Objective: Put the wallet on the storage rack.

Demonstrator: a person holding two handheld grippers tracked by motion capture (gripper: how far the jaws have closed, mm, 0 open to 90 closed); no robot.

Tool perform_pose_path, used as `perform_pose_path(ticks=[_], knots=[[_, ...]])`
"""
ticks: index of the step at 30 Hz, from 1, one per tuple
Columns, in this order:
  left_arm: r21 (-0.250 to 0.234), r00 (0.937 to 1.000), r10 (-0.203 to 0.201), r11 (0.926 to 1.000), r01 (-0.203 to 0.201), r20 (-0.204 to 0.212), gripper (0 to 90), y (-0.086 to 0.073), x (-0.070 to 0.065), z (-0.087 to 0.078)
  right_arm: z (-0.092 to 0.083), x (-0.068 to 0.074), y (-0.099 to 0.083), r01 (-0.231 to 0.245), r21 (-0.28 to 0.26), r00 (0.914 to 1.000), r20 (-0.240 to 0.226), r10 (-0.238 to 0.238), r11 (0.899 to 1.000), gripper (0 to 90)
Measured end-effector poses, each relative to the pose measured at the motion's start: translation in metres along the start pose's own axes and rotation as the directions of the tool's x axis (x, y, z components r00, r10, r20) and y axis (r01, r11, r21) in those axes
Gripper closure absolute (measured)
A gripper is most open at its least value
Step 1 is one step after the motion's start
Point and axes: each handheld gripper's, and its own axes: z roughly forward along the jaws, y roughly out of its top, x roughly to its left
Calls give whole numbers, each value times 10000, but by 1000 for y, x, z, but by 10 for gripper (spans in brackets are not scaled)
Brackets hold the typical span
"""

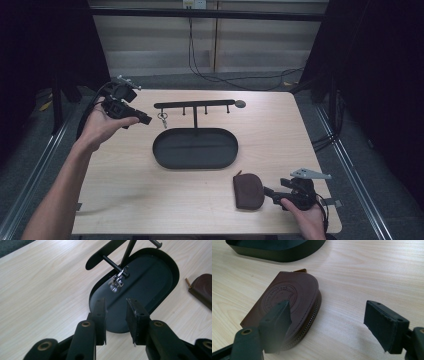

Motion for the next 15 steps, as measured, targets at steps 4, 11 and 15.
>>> perform_pose_path(ticks=[4,11,15], knots=[[-439,9997,-162,9989,169,162,657,-13,-4,4,0,0,0,6,21,10000,-6,-6,10000,214],[-1043,10000,-72,9945,72,3,514,-34,-12,8,1,0,1,-67,64,10000,9,67,10000,214],[-1288,9997,-198,9914,216,152,454,-48,-16,9,0,0,1,-61,-4,10000,5,61,10000,214]])
